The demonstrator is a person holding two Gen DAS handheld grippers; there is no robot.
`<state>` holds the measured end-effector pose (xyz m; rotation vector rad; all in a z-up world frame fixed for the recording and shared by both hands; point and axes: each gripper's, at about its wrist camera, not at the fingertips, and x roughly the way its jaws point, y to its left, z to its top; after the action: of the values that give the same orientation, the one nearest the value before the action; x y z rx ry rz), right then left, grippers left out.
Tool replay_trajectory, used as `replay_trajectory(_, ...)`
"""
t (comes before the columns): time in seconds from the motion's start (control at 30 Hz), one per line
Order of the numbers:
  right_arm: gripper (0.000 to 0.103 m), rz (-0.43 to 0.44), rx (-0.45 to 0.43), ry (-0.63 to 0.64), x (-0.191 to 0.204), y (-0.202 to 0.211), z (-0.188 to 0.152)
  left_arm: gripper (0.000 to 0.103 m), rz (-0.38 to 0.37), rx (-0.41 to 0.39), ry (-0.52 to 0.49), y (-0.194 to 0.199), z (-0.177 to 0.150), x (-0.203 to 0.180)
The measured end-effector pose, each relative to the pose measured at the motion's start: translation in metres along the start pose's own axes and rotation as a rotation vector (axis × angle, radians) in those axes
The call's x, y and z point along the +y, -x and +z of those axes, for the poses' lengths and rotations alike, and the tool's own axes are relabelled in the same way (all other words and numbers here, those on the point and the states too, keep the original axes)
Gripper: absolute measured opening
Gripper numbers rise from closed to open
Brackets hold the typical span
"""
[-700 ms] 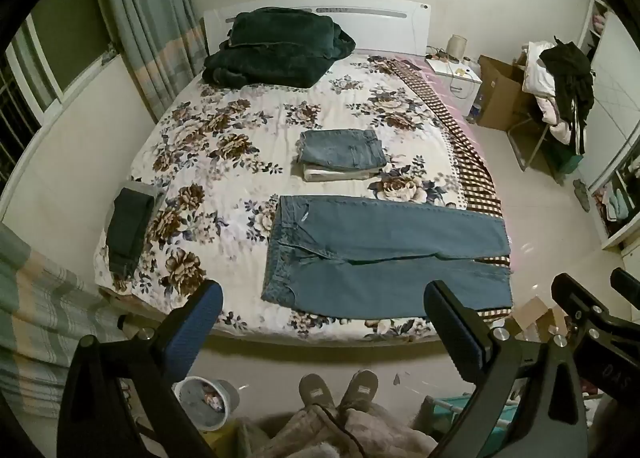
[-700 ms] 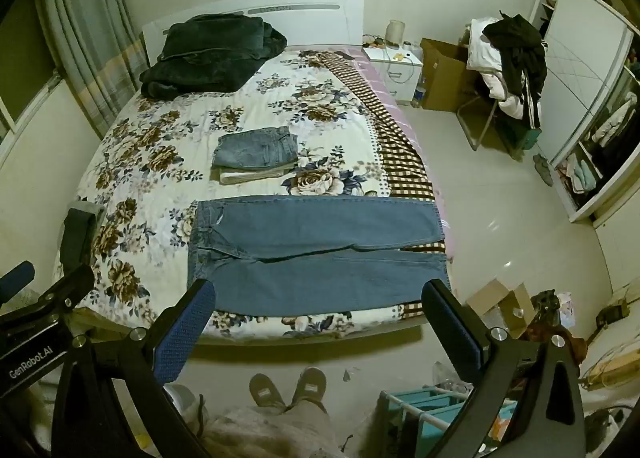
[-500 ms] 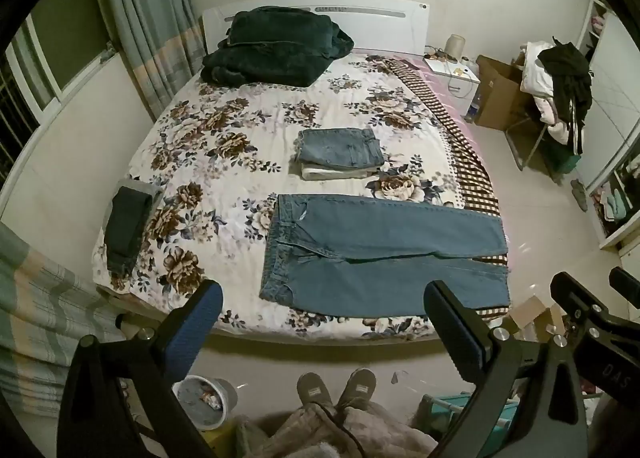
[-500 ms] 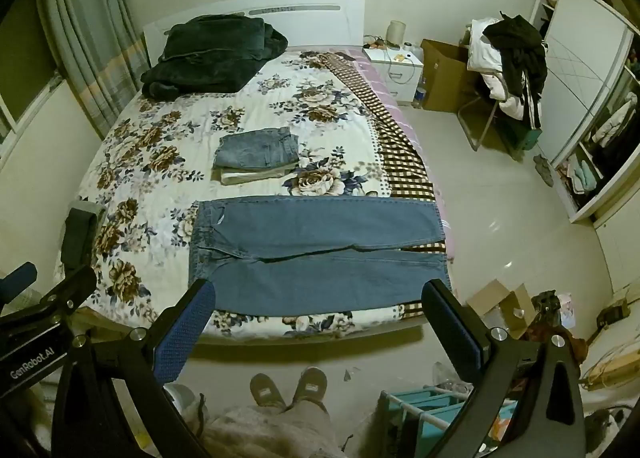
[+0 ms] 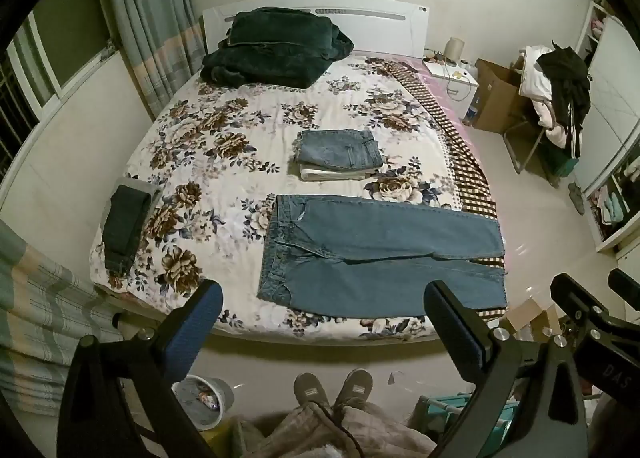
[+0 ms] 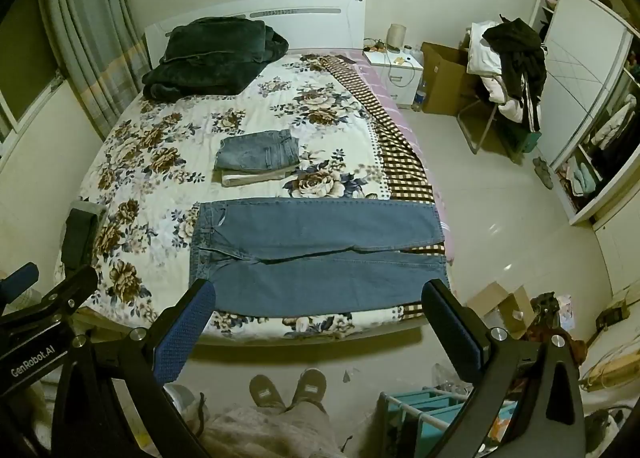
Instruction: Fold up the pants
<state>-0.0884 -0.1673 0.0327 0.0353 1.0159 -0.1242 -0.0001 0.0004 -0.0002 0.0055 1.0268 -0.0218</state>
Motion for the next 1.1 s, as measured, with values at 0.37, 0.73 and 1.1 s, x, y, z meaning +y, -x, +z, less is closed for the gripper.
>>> replay_trajectory(0.37,0.103,0.001,-0.002,-0.001,-0.0017,0.0021,-0.0026,0.103,-0.006,-0.001,0.002,-0.0001,0.0000,0.0005)
replay_trajectory(0.73,0.103,0.004,-0.005,0.000,-0.0037,0.0044,-0.0053,0.103,-0.007,-0.003,0.004,0.0000,-0.0001,0.0006)
replay_trajectory(1.1,0.103,0.006,-0.005,-0.002,-0.0049,0.0062,-0.0079,0.103,-0.009,-0.003,0.004,0.0002,-0.0002,0.0009)
